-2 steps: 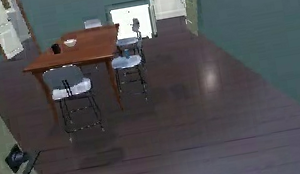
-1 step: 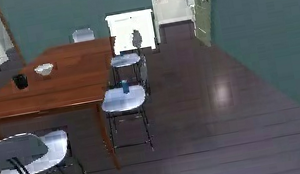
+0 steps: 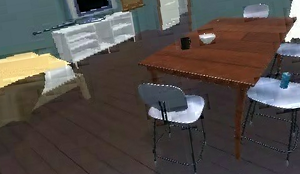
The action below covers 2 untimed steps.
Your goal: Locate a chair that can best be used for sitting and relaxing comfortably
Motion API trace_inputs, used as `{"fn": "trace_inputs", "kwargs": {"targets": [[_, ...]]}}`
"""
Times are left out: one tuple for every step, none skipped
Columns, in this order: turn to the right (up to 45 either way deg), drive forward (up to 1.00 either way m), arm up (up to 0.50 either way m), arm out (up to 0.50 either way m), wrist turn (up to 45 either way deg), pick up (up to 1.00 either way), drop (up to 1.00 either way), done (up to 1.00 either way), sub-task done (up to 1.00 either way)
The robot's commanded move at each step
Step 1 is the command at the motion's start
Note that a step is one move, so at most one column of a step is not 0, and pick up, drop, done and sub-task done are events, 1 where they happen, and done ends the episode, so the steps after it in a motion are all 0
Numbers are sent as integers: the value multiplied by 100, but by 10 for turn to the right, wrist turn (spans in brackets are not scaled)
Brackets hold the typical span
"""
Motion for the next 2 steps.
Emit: {"fn": "trace_inputs", "kwargs": {"targets": [[-120,0,0,0,0,0,0,0,0],[0,30,0,0,0,0,0,0,0]]}}
